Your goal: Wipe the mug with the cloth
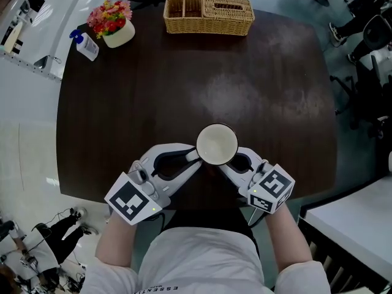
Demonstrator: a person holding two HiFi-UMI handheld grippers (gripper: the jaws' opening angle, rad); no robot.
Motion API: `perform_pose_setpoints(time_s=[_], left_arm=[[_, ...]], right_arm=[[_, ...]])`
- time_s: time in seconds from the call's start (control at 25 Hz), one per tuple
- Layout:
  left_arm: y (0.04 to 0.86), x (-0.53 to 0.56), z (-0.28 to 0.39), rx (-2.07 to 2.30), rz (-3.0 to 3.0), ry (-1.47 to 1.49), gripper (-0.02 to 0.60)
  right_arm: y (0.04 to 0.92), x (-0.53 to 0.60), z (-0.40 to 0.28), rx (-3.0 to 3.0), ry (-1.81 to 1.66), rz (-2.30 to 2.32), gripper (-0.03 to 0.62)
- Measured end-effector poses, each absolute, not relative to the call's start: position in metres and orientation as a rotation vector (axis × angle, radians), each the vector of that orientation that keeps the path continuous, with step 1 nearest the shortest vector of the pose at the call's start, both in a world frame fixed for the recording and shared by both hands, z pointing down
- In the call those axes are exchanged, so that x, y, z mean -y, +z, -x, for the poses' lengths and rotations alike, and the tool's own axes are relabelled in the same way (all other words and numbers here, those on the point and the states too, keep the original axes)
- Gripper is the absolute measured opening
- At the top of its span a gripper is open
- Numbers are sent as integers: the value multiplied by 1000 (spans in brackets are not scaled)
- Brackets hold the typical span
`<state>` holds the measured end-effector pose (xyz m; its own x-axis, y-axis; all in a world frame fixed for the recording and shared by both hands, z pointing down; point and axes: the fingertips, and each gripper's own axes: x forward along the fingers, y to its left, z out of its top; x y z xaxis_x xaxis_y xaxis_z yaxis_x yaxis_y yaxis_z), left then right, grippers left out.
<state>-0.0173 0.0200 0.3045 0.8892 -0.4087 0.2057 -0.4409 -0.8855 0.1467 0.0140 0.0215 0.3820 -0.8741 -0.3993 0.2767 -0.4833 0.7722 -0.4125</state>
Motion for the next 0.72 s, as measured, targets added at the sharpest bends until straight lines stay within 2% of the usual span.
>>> perform_pose_setpoints(time_s=[0.72], left_arm=[[317,-27,6,581,-3140,302,66]], right_arm=[[402,-4,-70,2625,675,-960,78]])
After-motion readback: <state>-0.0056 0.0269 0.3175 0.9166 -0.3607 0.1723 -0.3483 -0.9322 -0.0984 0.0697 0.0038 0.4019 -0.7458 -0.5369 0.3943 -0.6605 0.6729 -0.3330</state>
